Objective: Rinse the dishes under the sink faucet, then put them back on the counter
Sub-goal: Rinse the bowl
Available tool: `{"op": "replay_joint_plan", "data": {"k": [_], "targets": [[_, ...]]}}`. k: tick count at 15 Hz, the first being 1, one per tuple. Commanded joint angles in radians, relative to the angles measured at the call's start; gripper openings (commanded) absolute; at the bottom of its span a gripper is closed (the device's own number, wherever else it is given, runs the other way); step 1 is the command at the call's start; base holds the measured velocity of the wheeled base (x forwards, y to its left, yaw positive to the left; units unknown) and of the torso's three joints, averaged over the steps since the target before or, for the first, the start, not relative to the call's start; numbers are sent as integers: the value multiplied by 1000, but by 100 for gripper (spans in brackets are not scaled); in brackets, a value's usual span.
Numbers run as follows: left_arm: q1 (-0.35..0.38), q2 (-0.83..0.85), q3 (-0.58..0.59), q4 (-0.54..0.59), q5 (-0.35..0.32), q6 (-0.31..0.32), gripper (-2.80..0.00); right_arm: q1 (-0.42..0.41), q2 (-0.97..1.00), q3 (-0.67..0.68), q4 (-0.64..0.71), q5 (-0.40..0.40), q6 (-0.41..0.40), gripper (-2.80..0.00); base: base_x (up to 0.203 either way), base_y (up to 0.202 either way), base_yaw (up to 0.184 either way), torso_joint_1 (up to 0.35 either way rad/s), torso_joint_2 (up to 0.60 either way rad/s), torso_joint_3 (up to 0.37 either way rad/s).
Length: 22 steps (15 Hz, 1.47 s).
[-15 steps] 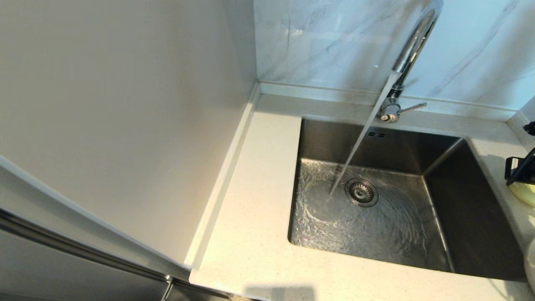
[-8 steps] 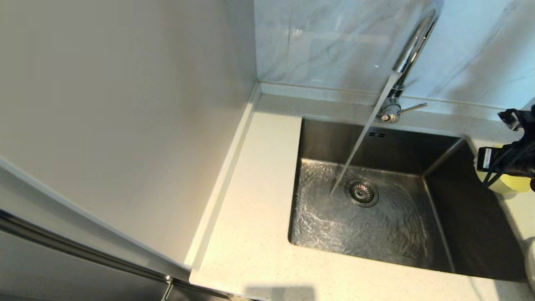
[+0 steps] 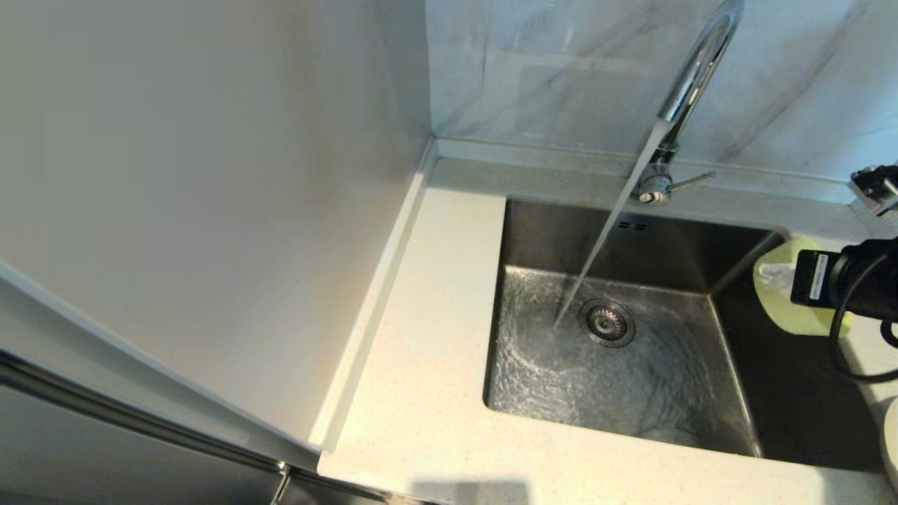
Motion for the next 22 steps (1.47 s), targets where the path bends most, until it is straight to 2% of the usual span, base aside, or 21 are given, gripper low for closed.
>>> {"op": "replay_joint_plan", "data": {"k": [1,3,5,9,12,15,22], "targets": [[0,0,0,0,1,0,-280,62,-102,48,-3,79,5,-280,0,0,0,0,0,0],[0,0,0,0,1,0,-280,155,-117,50,-5,98,36,-280,0,0,0,0,0,0],[0,0,0,0,1,0,-280,241,-115,48,-63,98,80,-280,0,0,0,0,0,0],[0,0,0,0,1,0,-280,356,-48,25,-143,58,85,-280,0,0,0,0,0,0],[0,0,0,0,1,0,-280,412,26,15,-247,51,80,-280,0,0,0,0,0,0],[0,0,0,0,1,0,-280,478,74,-10,-259,51,80,-280,0,0,0,0,0,0],[0,0,0,0,1,0,-280,489,223,-124,-266,31,82,-280,0,0,0,0,0,0]]}}
